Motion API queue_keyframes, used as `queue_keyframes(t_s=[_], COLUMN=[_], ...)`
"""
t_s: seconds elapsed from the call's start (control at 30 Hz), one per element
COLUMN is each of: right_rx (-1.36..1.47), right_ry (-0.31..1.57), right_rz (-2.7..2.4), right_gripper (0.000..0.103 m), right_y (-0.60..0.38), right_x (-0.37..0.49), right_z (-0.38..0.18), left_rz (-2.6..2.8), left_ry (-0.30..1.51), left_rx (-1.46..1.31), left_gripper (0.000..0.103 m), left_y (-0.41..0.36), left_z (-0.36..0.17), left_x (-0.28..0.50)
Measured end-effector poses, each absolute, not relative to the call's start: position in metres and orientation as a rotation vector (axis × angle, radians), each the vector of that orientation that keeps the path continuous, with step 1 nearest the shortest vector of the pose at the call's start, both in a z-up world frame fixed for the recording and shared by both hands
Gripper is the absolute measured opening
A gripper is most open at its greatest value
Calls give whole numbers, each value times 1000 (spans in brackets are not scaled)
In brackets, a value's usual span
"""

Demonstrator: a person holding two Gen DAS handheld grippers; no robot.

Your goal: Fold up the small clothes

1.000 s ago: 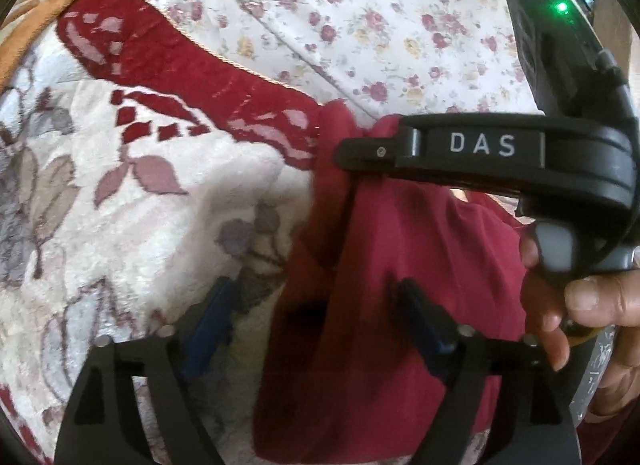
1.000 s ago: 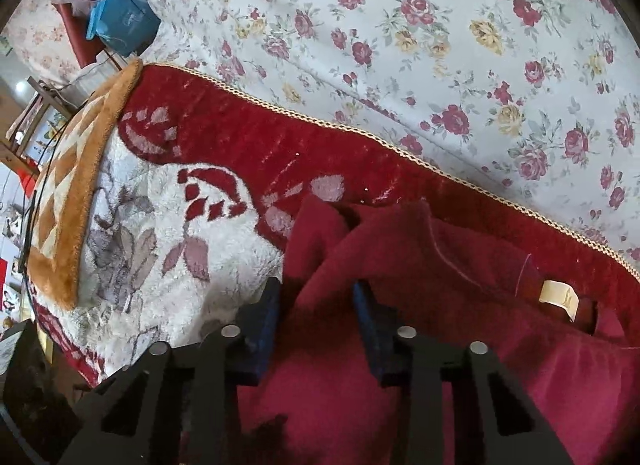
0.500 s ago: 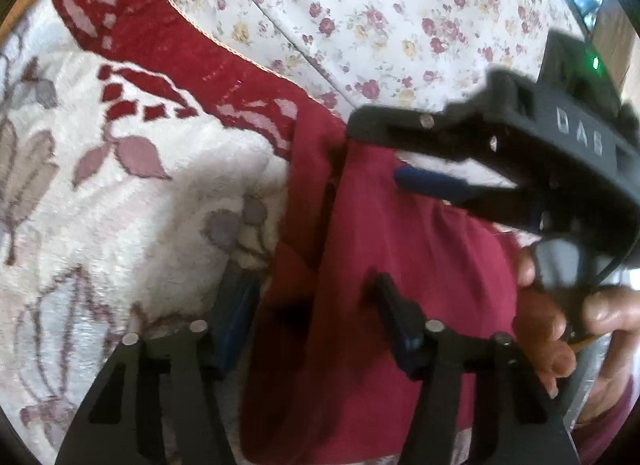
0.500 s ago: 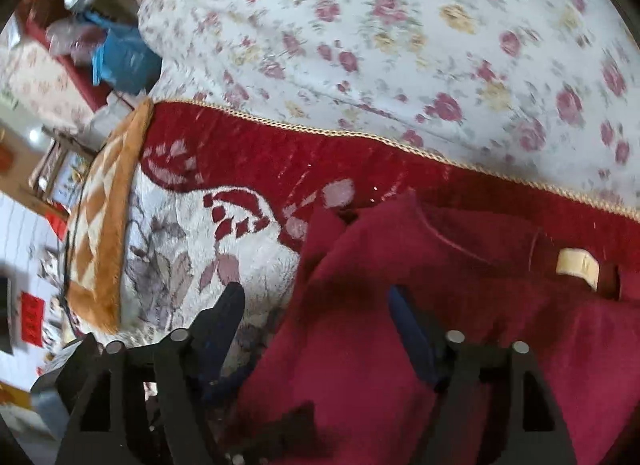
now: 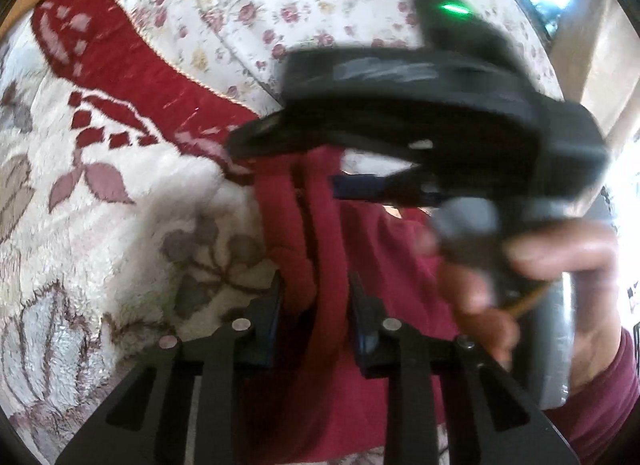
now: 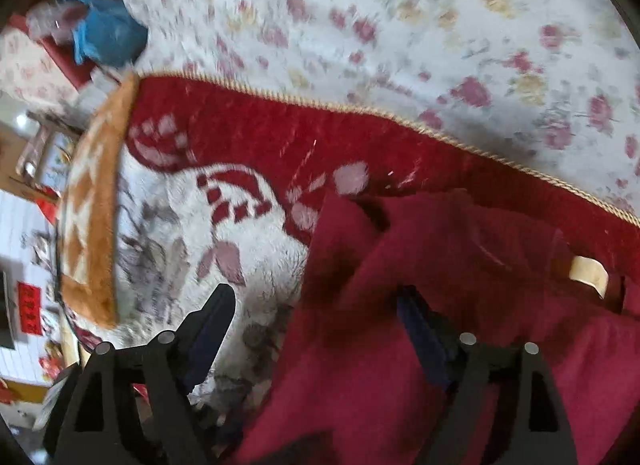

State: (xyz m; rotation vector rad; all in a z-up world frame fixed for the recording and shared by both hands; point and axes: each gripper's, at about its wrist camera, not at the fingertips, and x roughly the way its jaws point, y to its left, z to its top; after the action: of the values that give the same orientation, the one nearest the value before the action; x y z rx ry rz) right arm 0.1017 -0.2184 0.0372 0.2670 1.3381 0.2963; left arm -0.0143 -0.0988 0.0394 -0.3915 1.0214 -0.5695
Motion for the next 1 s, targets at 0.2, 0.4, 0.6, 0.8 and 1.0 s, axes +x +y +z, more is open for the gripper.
queue_keyframes(t_s=[0.2, 0.4, 0.6, 0.8, 1.0], right_rx=[29, 133, 194, 242, 298], right_ry=[1289, 1212, 1178, 1164, 1107], right_rz=[212, 238, 264, 276, 296], right_gripper=[49, 25, 24, 21, 20], right_y=[-209, -240, -255, -265, -298], right_x=[94, 79, 67, 61, 39], right_z=[29, 44, 55, 59, 84], left_rz=[-568, -495, -449, -528, -583], left_ry=[1027, 1024, 1038, 1062, 1002], left_rx=[-356, -268, -236, -241, -206], left_gripper=[27, 79, 81, 23, 19], left_y=[-106, -106, -104, -119, -141], left_z=[43, 49, 43, 42, 72], left_x=[-16, -22, -23, -21, -45])
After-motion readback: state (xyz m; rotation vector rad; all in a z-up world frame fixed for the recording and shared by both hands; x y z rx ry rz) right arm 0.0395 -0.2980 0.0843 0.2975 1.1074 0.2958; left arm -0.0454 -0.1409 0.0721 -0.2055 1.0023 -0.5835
